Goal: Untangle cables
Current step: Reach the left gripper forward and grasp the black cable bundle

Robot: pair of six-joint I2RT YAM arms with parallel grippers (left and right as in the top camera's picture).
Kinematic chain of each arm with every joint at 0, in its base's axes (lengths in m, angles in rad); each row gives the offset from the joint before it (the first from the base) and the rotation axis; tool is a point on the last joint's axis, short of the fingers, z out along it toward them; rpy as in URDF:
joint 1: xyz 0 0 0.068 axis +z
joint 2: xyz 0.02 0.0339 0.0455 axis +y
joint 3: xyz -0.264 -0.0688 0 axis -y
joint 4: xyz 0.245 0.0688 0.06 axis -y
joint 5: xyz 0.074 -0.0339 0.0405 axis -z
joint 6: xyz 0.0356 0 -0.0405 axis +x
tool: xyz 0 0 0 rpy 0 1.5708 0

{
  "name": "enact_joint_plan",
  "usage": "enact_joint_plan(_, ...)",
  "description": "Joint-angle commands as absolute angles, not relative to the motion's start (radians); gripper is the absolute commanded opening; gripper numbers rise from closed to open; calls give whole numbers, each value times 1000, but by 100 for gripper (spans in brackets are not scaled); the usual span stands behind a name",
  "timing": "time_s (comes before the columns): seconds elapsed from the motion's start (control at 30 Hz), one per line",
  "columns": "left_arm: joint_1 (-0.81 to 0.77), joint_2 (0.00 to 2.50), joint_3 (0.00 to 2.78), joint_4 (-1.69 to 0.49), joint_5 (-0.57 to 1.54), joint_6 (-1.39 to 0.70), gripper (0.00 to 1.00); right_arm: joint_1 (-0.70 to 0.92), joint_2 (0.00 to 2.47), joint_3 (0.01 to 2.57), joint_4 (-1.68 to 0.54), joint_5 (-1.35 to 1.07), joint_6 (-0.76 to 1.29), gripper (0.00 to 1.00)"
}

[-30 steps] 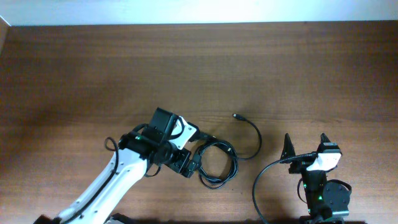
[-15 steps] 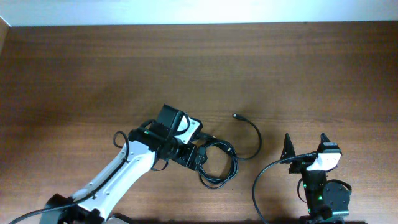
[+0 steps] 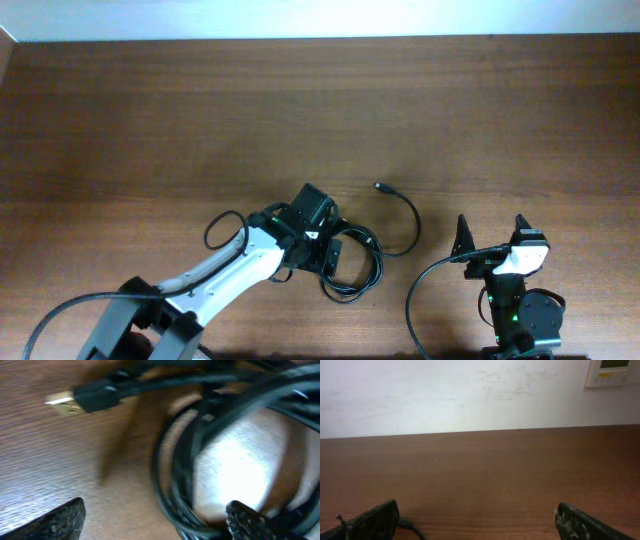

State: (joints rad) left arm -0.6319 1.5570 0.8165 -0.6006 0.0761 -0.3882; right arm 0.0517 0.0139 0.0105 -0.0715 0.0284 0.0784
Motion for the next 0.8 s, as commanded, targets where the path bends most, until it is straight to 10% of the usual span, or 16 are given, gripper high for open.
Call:
enact_joint_plan(0.0, -635, 1600, 835, -576, -1, -481, 84, 44, 4, 6, -80, 34, 82, 99)
enact_joint_plan(0.4, -635, 1700, 835, -534, 4, -486, 74, 44, 4, 6, -80, 34, 82, 99)
enact_joint_plan(0.6, -641, 1701, 835, -532, 4, -486, 14, 44, 4, 6, -80, 34, 82, 99)
enact_joint_plan(0.77, -641, 1701, 835, -532, 4, -486, 0, 44, 4, 6, -80, 34, 82, 99)
